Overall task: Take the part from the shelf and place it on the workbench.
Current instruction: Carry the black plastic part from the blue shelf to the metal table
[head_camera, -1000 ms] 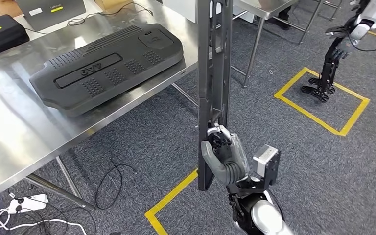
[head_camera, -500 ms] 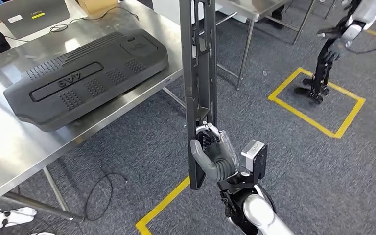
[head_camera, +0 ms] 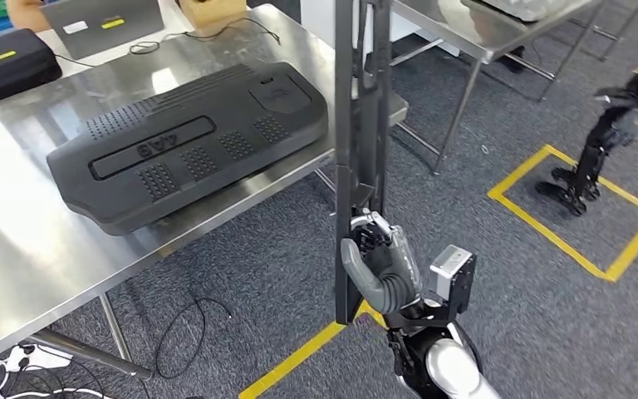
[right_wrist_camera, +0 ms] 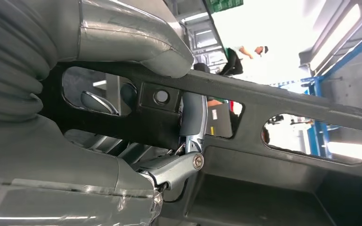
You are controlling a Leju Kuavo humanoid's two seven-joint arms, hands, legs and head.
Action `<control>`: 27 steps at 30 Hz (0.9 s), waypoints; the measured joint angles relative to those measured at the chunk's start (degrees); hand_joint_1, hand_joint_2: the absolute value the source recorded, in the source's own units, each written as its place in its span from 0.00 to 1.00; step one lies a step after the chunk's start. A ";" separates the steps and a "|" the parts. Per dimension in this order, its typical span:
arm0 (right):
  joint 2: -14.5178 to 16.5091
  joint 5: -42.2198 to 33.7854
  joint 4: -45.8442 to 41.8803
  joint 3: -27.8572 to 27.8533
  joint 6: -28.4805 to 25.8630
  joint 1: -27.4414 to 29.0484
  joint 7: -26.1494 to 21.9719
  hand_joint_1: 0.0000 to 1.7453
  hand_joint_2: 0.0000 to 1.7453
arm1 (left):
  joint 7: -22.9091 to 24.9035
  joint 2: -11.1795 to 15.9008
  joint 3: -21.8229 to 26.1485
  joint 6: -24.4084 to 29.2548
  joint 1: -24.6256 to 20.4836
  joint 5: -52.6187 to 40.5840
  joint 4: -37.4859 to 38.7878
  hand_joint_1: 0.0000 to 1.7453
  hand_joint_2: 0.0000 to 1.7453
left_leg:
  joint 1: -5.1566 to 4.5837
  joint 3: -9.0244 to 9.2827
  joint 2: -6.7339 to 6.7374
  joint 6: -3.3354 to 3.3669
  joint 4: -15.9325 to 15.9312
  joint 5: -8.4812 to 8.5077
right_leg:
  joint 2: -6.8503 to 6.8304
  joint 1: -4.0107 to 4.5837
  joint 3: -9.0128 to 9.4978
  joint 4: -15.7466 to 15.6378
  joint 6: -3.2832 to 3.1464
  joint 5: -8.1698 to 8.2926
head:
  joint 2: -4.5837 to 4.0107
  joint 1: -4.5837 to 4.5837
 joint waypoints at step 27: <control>0.10 0.33 -0.02 -0.07 0.01 -0.92 0.28 1.00 1.00 | -0.54 -0.01 -0.04 0.18 -0.20 -0.22 0.05 0.00 1.00 | 0.08 -7.15 0.75 -0.19 1.42 4.61 | -0.04 0.38 -1.51 10.43 -1.34 -6.80 | 0.00 -0.66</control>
